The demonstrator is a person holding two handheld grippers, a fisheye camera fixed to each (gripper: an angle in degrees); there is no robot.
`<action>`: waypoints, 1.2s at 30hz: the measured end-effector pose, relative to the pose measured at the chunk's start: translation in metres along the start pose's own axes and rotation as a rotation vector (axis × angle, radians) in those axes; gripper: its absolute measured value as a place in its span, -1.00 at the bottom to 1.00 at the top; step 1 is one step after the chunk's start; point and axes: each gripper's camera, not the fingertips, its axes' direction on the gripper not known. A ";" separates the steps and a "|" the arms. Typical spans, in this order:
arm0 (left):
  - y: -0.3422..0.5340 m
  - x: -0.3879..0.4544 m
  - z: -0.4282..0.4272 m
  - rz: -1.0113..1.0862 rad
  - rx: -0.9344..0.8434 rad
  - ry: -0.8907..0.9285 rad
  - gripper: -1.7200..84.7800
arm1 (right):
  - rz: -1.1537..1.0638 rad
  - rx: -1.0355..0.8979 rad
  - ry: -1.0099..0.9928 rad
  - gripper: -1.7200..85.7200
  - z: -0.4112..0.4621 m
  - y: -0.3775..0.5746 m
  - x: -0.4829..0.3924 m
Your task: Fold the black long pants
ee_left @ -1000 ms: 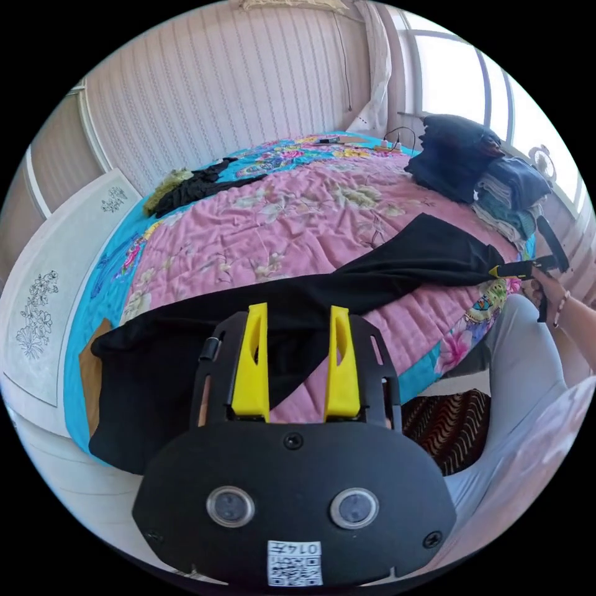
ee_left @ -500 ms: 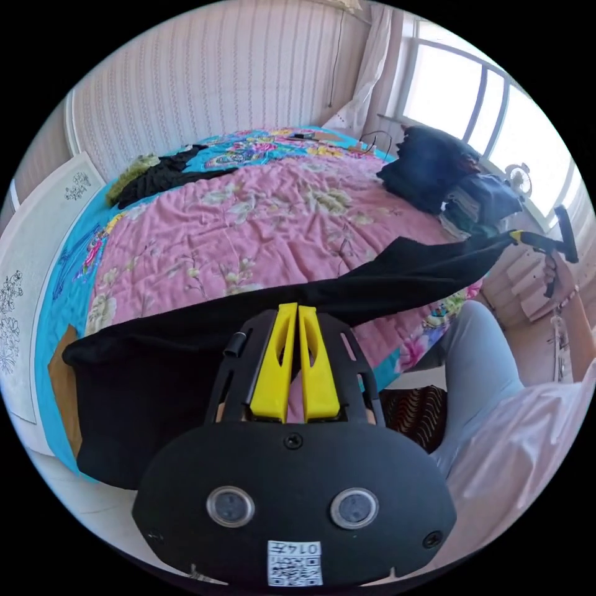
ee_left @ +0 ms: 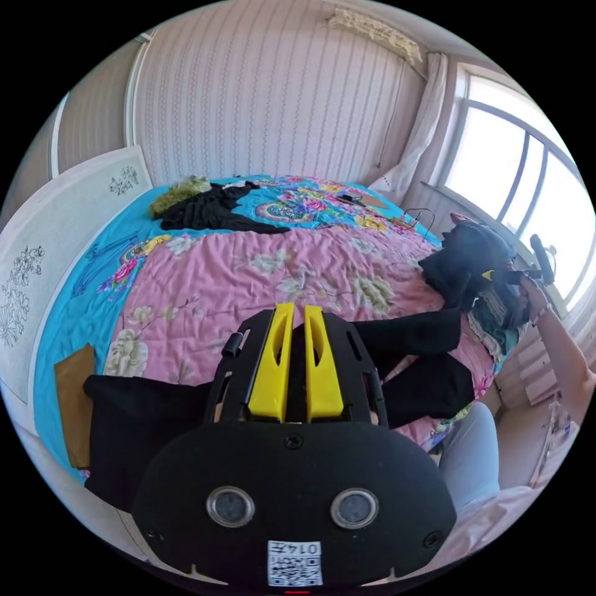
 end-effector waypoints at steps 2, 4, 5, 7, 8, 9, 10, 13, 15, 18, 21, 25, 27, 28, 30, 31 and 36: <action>0.010 0.000 0.000 0.025 -0.018 0.020 -0.85 | 0.008 0.017 -0.054 -0.72 0.010 0.018 0.002; 0.034 0.004 -0.004 0.078 -0.042 0.010 -0.84 | 0.016 -0.021 -0.070 -0.66 0.030 0.050 0.006; 0.056 0.007 -0.003 0.104 -0.088 0.010 -0.83 | 0.038 -0.082 -0.075 -0.64 0.049 0.076 0.012; 0.090 0.009 0.003 0.133 -0.169 -0.014 -0.81 | 0.094 -0.183 -0.089 -0.63 0.078 0.120 0.022; 0.109 0.009 0.011 0.124 -0.224 -0.044 -0.80 | 0.134 -0.263 -0.096 -0.62 0.098 0.148 0.028; 0.124 0.009 0.021 0.115 -0.277 -0.054 -0.79 | 0.163 -0.328 -0.117 -0.64 0.114 0.172 0.031; 0.130 0.008 0.026 0.110 -0.303 -0.054 -0.79 | 0.168 -0.314 -0.117 -0.66 0.117 0.181 0.030; 0.142 0.009 0.057 0.104 -0.402 -0.085 -0.79 | 0.181 -0.288 -0.068 -0.88 0.105 0.196 0.030; 0.137 0.014 0.065 0.132 -0.401 -0.082 -0.89 | 0.165 -0.296 -0.143 -0.93 0.091 0.192 0.036; 0.131 0.022 0.062 0.195 -0.419 -0.097 -0.97 | 0.135 -0.264 -0.234 -0.95 0.051 0.184 0.049; 0.131 0.025 0.042 0.235 -0.394 -0.042 -0.98 | 0.091 -0.223 -0.225 -0.95 0.003 0.181 0.062; 0.139 0.021 0.029 0.261 -0.420 0.041 -0.98 | 0.061 -0.405 -0.158 -0.95 0.017 0.191 0.075; 0.145 0.015 0.029 0.242 -0.446 0.054 -0.98 | 0.061 -0.538 -0.113 -0.96 0.047 0.207 0.079; 0.146 0.013 0.029 0.237 -0.448 0.053 -0.98 | 0.061 -0.552 -0.085 -0.96 0.052 0.211 0.079; 0.145 0.012 0.022 0.243 -0.421 0.069 -0.98 | 0.069 -0.556 -0.124 -0.96 0.054 0.218 0.079; 0.144 0.012 0.020 0.247 -0.413 0.068 -0.98 | 0.074 -0.542 -0.147 -0.96 0.052 0.218 0.080; 0.140 0.015 0.019 0.273 -0.444 0.051 -0.97 | 0.136 -0.366 -0.163 -0.90 0.025 0.211 0.095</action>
